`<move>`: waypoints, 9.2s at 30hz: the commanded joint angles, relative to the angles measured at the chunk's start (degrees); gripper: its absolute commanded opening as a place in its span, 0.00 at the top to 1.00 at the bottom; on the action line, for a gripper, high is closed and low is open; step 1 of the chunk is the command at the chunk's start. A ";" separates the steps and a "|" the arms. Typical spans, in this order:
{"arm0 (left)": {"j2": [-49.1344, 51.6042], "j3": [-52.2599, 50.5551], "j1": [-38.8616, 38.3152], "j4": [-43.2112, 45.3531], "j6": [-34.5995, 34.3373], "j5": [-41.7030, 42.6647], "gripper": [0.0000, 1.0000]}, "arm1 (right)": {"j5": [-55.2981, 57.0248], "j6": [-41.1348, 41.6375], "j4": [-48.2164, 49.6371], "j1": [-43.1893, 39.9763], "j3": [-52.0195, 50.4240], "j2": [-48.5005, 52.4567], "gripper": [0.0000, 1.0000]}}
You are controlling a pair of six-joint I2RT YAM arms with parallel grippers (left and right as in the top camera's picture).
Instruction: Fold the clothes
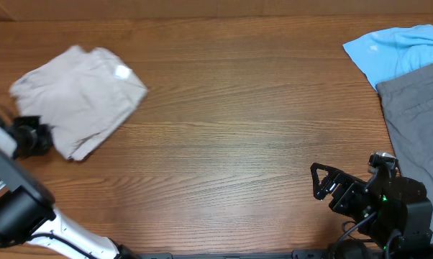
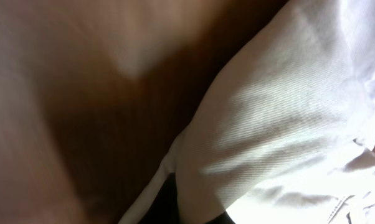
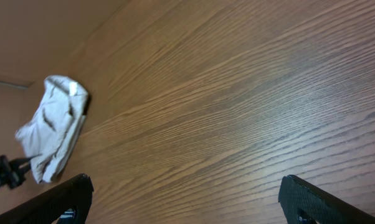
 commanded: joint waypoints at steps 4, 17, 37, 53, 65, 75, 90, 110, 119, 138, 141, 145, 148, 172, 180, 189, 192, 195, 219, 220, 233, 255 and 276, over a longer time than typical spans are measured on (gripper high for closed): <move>0.72 -0.24 8.22 0.13 -5.11 3.52 0.96 | 0.37 0.20 0.37 0.22 0.83 0.00 0.00; 0.72 -0.31 6.12 -5.46 -7.63 9.14 0.96 | 0.37 0.20 0.35 0.22 0.83 0.00 0.00; 0.72 -0.52 -14.19 9.86 -19.30 -7.74 0.96 | 0.37 0.20 0.35 0.22 0.83 0.00 0.00; 3.48 -0.52 -19.78 19.54 -12.28 -11.10 0.95 | 0.37 0.20 0.35 0.22 0.83 0.00 0.00; 4.37 -0.52 -20.41 23.93 -7.58 -14.58 0.92 | 0.37 0.20 0.35 0.22 0.83 0.00 0.00; 4.37 -0.52 -22.75 25.70 -11.93 -14.10 0.89 | 0.37 0.20 0.35 0.22 0.83 0.00 0.00; 4.35 -0.52 -23.39 24.59 -3.10 -15.61 0.42 | 0.37 0.20 0.35 0.22 0.83 0.00 0.00; -1.95 -0.50 -19.71 19.04 7.89 -15.91 0.39 | 0.37 0.20 0.35 0.22 0.83 0.00 0.00; -12.74 -0.48 -19.41 11.98 13.94 -18.34 0.40 | 0.37 0.20 0.35 0.22 0.83 0.00 0.00; -51.08 -0.50 -19.56 -8.24 23.12 21.00 0.00 | 0.37 0.20 0.35 0.22 0.83 0.00 0.00; -54.95 -0.50 -20.41 -12.76 27.89 25.59 0.00 | 0.37 0.20 0.35 0.22 0.83 0.00 0.00; -58.66 -0.50 -23.37 -21.79 35.65 26.62 0.00 | 0.37 0.20 0.35 0.22 0.83 0.00 0.00; -59.95 -0.50 -25.90 -28.92 41.44 26.27 0.00 | 0.37 0.20 0.37 0.22 0.83 0.00 0.00; -74.07 -0.94 -36.02 -61.46 48.33 1.81 0.00 | 0.37 0.20 0.35 0.22 0.83 0.00 0.00; -82.14 -0.94 -36.02 -60.98 45.00 0.92 0.00 | 0.37 0.20 0.35 0.22 0.83 0.00 0.00; -82.44 -0.94 -36.02 -59.63 44.46 -1.73 0.00 | 0.37 0.20 0.35 0.22 0.83 0.00 0.00; -82.44 -0.94 -36.02 -59.80 44.46 -2.12 0.00 | 0.37 0.20 0.37 0.22 0.83 0.00 0.00; -82.44 -0.94 -36.02 -60.04 44.46 -2.12 0.00 | 0.37 0.20 0.35 0.22 0.83 0.00 0.00; -83.38 -0.94 -37.55 -63.34 38.71 -4.81 0.00 | 0.37 0.22 0.35 0.22 0.83 0.00 0.00; -84.08 -1.01 -38.45 -62.58 38.23 -4.83 0.00 | 0.37 0.20 0.35 0.22 0.83 0.00 0.00; -105.26 -25.79 -41.72 -36.70 39.74 -4.17 0.00 | 0.37 0.20 0.35 0.22 0.83 0.00 0.00; -117.11 -65.90 -47.95 6.23 35.60 -21.97 0.00 | 0.37 0.20 0.37 0.22 0.83 0.00 0.00; -117.09 -74.62 -46.99 29.62 52.57 -17.20 0.00 | 0.37 0.20 0.37 0.22 0.83 0.00 0.00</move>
